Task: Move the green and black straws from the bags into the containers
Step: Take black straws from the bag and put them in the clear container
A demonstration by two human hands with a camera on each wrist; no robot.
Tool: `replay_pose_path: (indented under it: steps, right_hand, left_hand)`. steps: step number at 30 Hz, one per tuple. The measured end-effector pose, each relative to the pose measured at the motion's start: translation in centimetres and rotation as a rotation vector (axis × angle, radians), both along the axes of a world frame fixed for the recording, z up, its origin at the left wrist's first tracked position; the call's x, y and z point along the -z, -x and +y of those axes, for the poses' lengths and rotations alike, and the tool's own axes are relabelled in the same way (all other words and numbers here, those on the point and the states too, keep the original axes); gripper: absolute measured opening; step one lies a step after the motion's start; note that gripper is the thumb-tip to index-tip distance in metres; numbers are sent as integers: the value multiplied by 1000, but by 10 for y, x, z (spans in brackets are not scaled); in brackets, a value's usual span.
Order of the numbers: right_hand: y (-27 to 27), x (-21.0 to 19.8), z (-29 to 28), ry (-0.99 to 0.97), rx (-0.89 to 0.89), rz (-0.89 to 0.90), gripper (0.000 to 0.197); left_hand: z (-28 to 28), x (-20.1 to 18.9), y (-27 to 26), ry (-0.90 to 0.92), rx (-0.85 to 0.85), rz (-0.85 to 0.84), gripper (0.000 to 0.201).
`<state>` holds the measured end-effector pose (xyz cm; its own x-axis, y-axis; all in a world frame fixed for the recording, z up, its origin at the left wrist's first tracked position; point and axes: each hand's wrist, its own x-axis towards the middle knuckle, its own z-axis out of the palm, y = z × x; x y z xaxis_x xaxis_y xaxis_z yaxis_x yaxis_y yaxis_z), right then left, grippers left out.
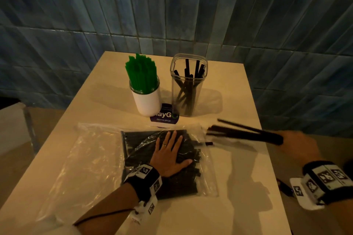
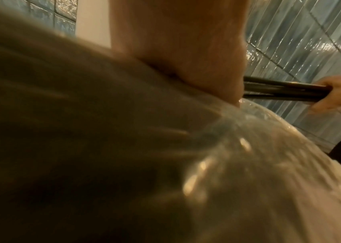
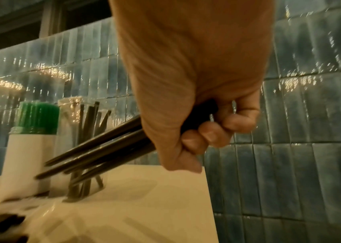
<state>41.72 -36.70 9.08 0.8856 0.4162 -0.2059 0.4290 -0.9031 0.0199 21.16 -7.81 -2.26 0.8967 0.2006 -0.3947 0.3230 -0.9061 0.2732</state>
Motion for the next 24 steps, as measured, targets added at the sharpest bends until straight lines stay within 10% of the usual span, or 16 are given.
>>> replay_pose_path:
  steps: [3, 8, 13, 17, 24]
  right_hand:
    - [4, -23, 12, -44, 43, 29, 13]
    - [34, -40, 65, 90, -195, 72, 22]
    - [71, -52, 110, -23, -443, 27, 29]
    - [80, -75, 125, -620, -460, 263, 75]
    - [108, -73, 166, -1433, -489, -262, 28]
  left_hand:
    - [1, -12, -5, 124, -78, -75, 105]
    - [0, -49, -25, -57, -70, -670, 115]
    - [20, -75, -27, -111, -155, -633, 32]
    - [23, -73, -18, 74, -248, -603, 19]
    - [-13, -88, -32, 419, -153, -856, 33]
